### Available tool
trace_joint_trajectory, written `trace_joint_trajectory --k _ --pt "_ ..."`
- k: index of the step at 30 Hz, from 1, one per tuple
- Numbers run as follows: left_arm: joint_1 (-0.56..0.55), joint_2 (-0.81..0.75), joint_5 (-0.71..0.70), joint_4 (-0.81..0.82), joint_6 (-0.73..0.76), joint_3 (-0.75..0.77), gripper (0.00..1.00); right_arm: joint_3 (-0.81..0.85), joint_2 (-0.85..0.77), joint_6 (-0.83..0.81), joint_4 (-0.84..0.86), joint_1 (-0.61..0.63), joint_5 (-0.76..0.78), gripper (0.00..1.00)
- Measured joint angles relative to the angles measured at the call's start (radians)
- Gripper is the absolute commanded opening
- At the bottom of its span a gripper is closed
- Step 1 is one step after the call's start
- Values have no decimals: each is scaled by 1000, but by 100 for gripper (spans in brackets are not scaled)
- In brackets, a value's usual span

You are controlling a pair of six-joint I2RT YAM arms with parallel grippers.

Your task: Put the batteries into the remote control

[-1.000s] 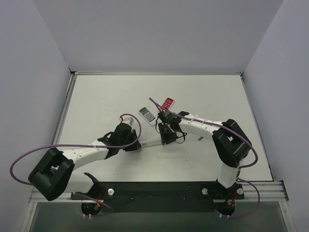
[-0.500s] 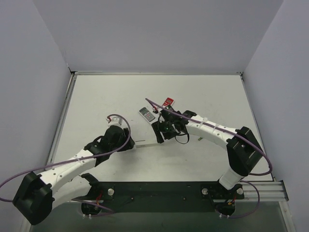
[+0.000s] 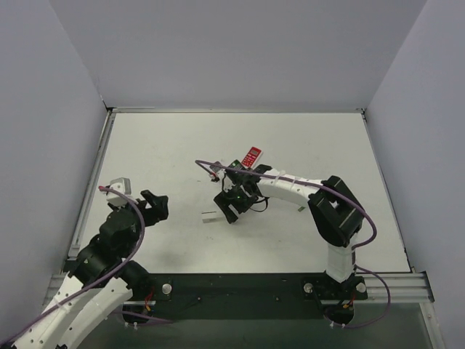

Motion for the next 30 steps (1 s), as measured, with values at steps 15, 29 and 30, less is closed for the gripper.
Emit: trace_joint_trajectory --k 15,29,30 --pt "1 -288 -266 -78 46 -22 80 509 357 301 6 286 29 47" --pt "5 -292 -288 -98 46 -22 81 461 240 253 42 216 169 82" --pt "6 -292 -286 -99 46 -22 81 444 216 230 44 187 197 83"
